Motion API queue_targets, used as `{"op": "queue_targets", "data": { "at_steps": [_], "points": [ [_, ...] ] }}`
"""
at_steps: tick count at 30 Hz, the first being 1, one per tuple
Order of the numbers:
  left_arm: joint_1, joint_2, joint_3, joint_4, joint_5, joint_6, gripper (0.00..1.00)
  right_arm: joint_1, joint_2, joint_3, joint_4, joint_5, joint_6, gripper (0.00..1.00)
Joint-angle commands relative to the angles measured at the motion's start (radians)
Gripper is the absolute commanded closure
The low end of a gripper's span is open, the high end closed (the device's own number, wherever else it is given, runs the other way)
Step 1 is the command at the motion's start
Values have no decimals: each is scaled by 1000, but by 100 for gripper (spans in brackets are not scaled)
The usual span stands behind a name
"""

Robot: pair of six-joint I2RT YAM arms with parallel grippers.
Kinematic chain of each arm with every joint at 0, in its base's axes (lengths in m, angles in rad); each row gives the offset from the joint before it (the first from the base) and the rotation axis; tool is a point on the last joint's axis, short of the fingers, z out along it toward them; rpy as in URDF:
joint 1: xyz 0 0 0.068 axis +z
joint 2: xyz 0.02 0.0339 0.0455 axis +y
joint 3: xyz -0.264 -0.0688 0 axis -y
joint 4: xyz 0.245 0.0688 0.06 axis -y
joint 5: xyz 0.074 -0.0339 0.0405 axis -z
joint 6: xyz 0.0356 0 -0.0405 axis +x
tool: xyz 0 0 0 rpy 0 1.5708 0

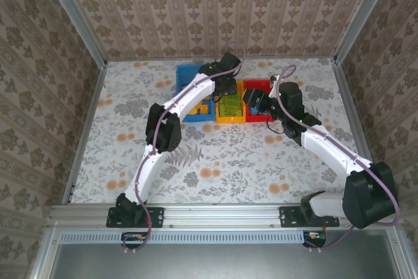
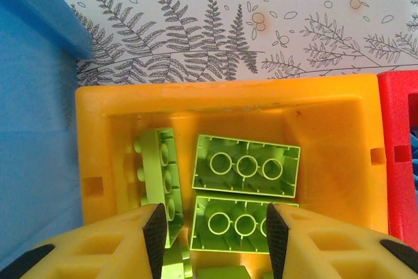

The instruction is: Sort the legos into containers by color

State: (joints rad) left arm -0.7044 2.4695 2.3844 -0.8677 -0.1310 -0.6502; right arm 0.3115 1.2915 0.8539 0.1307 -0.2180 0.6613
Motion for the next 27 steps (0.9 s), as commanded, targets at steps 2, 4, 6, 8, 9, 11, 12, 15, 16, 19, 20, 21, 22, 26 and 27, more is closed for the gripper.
{"op": "queue_targets", "data": {
  "at_steps": [2,4,6,8,9,11,12,15,16,19,20,21,22,26,27],
  "points": [
    [-12,-125,3,-27,-66,-9,51,-11,-28,29,-48,3,-52,29],
    [-15,-199,-42,-24,-72,-14,48,-15,-56,37,-96,38,-85,29],
    [-17,-304,-130,-1,-64,-7,42,-25,-85,65,-193,109,-125,28],
    [-13,-430,-265,46,-51,10,30,-43,-96,120,-327,190,-151,20],
    [-7,-508,-353,87,-35,18,3,-56,-97,152,-410,231,-153,2],
    [18,-665,-553,187,14,23,0,-84,-110,181,-476,252,-174,0],
    [37,-748,-654,232,44,17,0,-91,-128,182,-490,271,-191,0],
    [123,-948,-873,227,47,-19,0,-94,-192,177,-508,366,-231,0],
    [148,-996,-924,209,33,-13,0,-94,-212,170,-505,401,-250,0],
    [218,-1179,-1073,92,-237,-19,0,-96,-253,122,-521,705,-225,0],
    [225,-1234,-1131,50,-393,-45,0,-106,-264,76,-487,768,-259,0],
    [237,-1282,-1212,77,-487,-11,0,-125,-271,28,-453,796,-305,0],
    [265,-1338,-1293,128,-524,50,0,-137,-271,-13,-416,805,-350,0],
    [347,-1542,-1691,512,-614,390,0,-202,-237,-173,-291,768,-413,0],
    [388,-1562,-1750,542,-588,411,0,-211,-228,-227,-217,747,-429,0]
  ]
}}
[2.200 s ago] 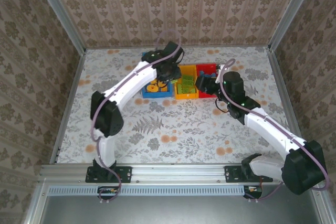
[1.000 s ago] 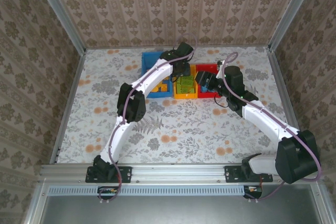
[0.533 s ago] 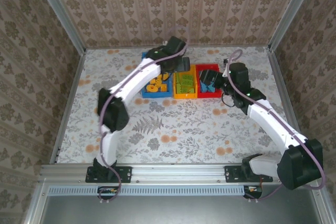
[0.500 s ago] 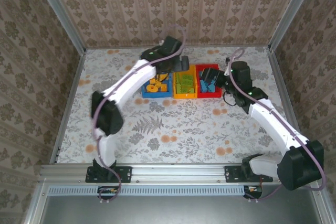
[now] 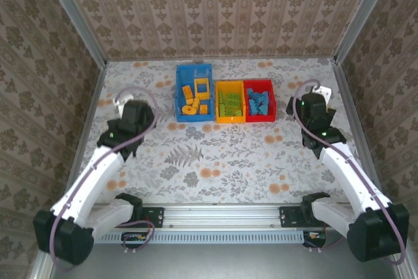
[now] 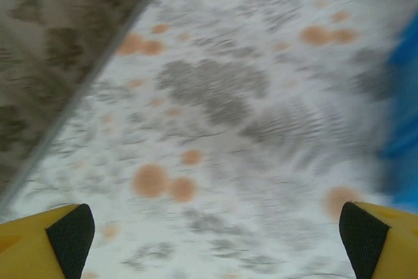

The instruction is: Sort the legos into containers by color

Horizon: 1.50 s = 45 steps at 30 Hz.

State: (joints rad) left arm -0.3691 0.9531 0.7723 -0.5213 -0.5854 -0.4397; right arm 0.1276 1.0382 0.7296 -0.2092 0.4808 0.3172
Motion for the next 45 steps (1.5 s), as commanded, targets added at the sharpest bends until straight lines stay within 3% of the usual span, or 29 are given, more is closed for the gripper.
{"op": "queue_targets", "data": {
  "at_steps": [1,4,12,15,17,22,23,30,45],
  "points": [
    [94,-50,-168,207,-95,202,0,-28,33,-149,192,50,-96,0],
    [193,-9,-258,324,58,238,0,-35,93,-242,390,51,-106,0],
    [274,281,-345,874,243,390,0,-69,341,-280,855,-140,-216,0],
    [315,380,-335,1065,332,400,0,-114,432,-265,914,-218,-206,0],
    [328,434,-327,1156,372,428,0,-112,432,-270,917,-267,-226,0],
    [326,602,-400,1480,392,472,0,-120,500,-449,1314,-258,-213,1],
    [325,574,-384,1392,389,449,0,-120,479,-448,1276,-251,-207,0],
    [327,585,-386,1411,387,452,0,-83,494,-348,1117,-201,-238,0],
    [324,582,-389,1417,386,453,0,-82,495,-356,1132,-222,-247,0]
  ]
}}
